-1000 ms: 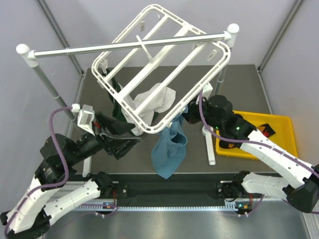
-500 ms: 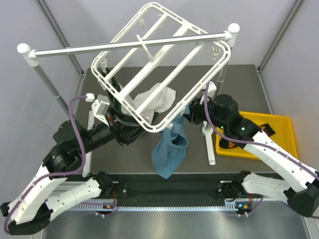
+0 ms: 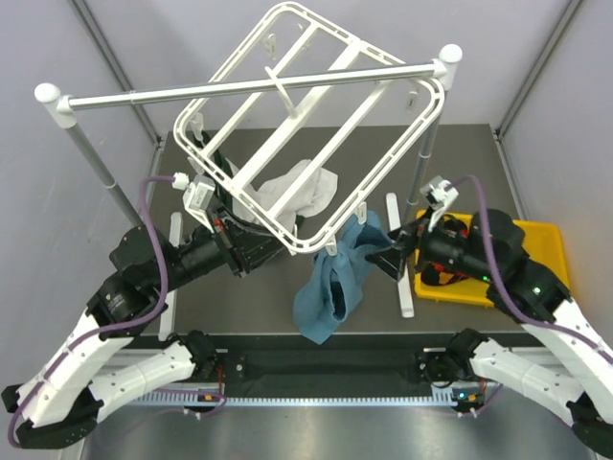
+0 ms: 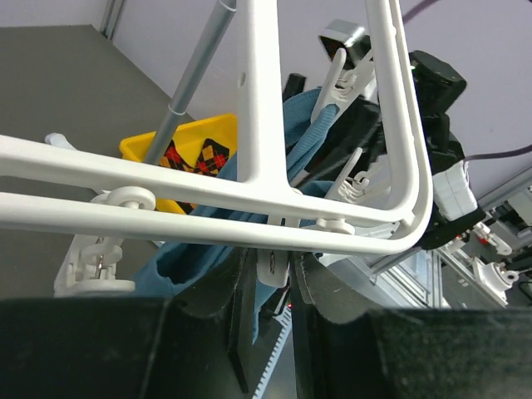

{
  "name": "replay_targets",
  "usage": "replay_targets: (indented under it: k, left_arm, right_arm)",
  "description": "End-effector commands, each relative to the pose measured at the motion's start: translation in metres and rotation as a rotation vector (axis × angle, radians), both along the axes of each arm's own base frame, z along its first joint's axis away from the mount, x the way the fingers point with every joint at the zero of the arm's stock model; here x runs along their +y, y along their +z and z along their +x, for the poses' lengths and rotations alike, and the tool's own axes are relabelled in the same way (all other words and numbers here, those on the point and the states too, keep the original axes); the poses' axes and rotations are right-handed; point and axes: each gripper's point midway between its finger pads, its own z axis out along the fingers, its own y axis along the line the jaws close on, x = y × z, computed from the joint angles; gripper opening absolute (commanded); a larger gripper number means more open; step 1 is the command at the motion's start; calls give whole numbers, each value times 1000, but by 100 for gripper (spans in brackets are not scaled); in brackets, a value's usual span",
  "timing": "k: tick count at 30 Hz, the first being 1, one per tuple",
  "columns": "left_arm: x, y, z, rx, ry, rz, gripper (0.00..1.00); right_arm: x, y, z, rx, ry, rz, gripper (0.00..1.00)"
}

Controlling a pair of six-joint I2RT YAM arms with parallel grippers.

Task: Clip the socks to the hanger
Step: Open the clamp at the hanger.

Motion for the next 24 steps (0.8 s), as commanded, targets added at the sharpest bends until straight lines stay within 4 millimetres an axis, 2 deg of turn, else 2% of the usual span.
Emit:
replay_targets:
  k: [1,2,3,5,7,10,11,13,14,15,16,17,20,21,23,24]
  left_arm:
    - [2,20,-1,51,12,-86,19]
    - [2,19,-1,59,10,-87,19]
    - [4,20,-2,60,13,-93,19]
    - [6,19,-2,70,22,-96,19]
    - [10,18,-1,72,45,-96,19]
    - [15,15,1,81,70,-83,19]
    - [15,12,1,88,75,-75,19]
    - [17,11,1,93,83,-73,19]
    - [18,10,2,97,93,-72,19]
    - [19,7,3,106,99,-61,19]
    - [20,8,3,108,100,-62,19]
    - [21,8,3,111,108,-61,18]
    - [23,7,5,132,125,-54,18]
    - [23,6,4,141,125,-55,18]
    - [25,8,3,151,127,-61,18]
    - [24,7,3,158,124,-61,18]
  right_arm:
    - [-2,44,-47,-11,150,104,90]
    - [0,56,-65,-4,222,145,90]
    - [1,62,-73,-1,248,162,88]
    - [4,74,-85,14,274,185,87]
    - [7,72,-89,34,272,165,86]
    - [30,66,-99,55,290,104,84]
    - [44,69,-107,32,275,71,84]
    - [54,74,-120,-18,243,34,87]
    - [64,70,-133,-76,205,-22,89]
    - [63,85,-137,-100,185,-20,90]
    - [67,88,-142,-119,170,-33,91]
    - [80,90,-150,-155,167,-60,91]
    - [110,87,-157,-218,152,-85,89]
    - [117,91,-156,-225,130,-65,85]
    - [123,87,-147,-278,61,-76,81]
    - [128,97,-145,-274,27,-18,77]
